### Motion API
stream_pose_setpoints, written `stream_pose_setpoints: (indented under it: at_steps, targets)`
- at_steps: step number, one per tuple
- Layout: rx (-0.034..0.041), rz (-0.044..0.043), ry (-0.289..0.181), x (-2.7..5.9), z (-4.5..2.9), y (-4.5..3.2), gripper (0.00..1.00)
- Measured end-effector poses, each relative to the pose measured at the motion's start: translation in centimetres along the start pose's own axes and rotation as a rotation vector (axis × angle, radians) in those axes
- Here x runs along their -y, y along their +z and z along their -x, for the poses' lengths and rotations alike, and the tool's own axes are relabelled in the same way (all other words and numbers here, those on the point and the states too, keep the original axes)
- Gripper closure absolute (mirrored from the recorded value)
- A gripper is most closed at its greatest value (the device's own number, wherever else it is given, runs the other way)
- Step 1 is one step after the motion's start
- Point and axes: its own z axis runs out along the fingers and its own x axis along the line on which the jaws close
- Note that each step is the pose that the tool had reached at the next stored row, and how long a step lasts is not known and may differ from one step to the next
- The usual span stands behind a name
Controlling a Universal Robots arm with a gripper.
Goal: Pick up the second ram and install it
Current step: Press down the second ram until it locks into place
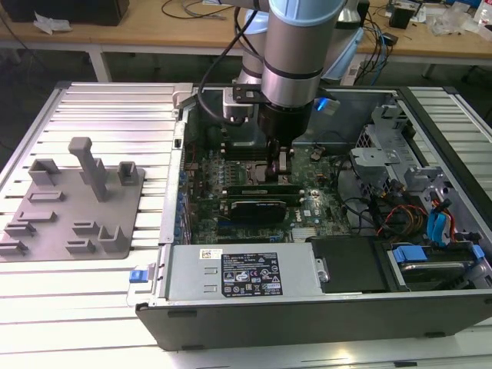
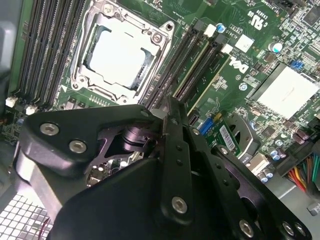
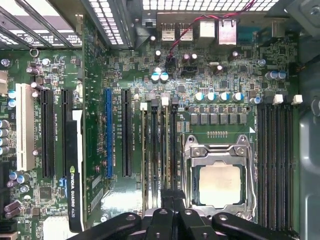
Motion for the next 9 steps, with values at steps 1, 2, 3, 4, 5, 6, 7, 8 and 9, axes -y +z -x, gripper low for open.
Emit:
stream_pose_setpoints:
  at_steps: [1, 2, 3, 4, 5, 6, 7, 8, 9]
  targets:
    - [0.0, -0.0001, 0.0, 0.12, 0.0, 0.0, 0.92]
    - [0.0001, -0.0002, 0.0, 0.27, 0.01, 0.01, 0.92]
    - [0.0, 0.0, 0.0, 0.53, 0.01, 0.01, 0.92]
    - [0.0001, -0.0001, 0.0, 1.01, 0.02, 0.02, 0.92]
    - [0.0, -0.0001, 0.0, 1.49, 0.02, 0.03, 0.92]
    - [0.0, 0.0, 0.0, 1.85, 0.03, 0.03, 0.92]
    - [0.0, 0.0, 0.0, 2.28, 0.04, 0.04, 0.92]
    - [0.0, -0.0001, 0.0, 2.41, 0.04, 0.04, 0.92]
    - [0.0, 0.0, 0.0, 2.54, 0.04, 0.05, 0.92]
